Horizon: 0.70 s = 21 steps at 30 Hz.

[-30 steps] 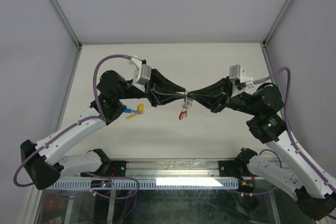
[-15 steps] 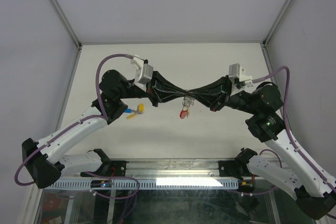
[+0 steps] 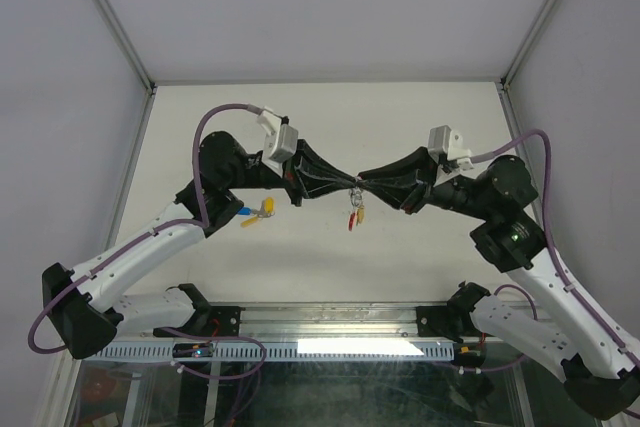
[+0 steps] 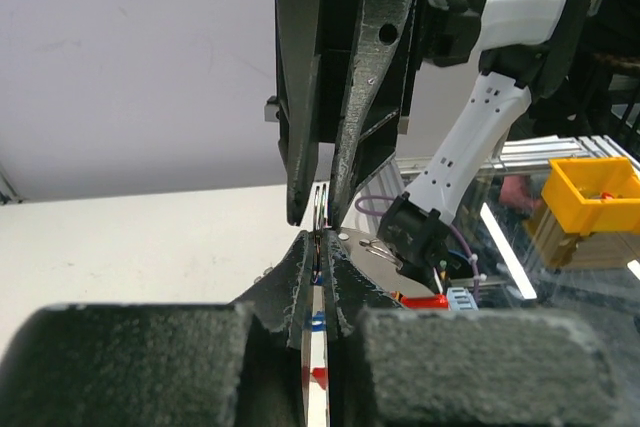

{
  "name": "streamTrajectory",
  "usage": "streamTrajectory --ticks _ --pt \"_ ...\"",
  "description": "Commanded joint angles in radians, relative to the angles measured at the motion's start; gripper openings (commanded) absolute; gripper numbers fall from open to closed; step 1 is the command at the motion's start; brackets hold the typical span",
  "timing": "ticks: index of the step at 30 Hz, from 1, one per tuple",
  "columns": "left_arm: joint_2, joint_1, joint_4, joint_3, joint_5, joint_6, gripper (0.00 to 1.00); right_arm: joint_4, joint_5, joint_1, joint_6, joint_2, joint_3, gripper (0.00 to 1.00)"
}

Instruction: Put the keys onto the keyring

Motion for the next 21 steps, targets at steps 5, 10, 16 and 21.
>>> streamTrajectory --ticks 5,10,16,21 --pt "0.009 -0.005 -0.251 0.111 0.007 0.194 0.00 -0.287 0.023 0.002 -0.167 0.009 0.141 0.24" --pt "0.043 -0.006 -0.477 0.197 0.005 0.328 0.00 -0.497 0.013 0.002 -0.259 0.055 0.235 0.27" --pt "0.085 -0.006 -0.665 0.272 -0.004 0.436 0.00 -0.643 0.028 0.002 -0.322 0.097 0.293 0.27" --pt "0.130 -0.006 -0.850 0.350 -0.023 0.544 0.00 -0.679 0.000 0.001 -0.331 0.122 0.302 0.27"
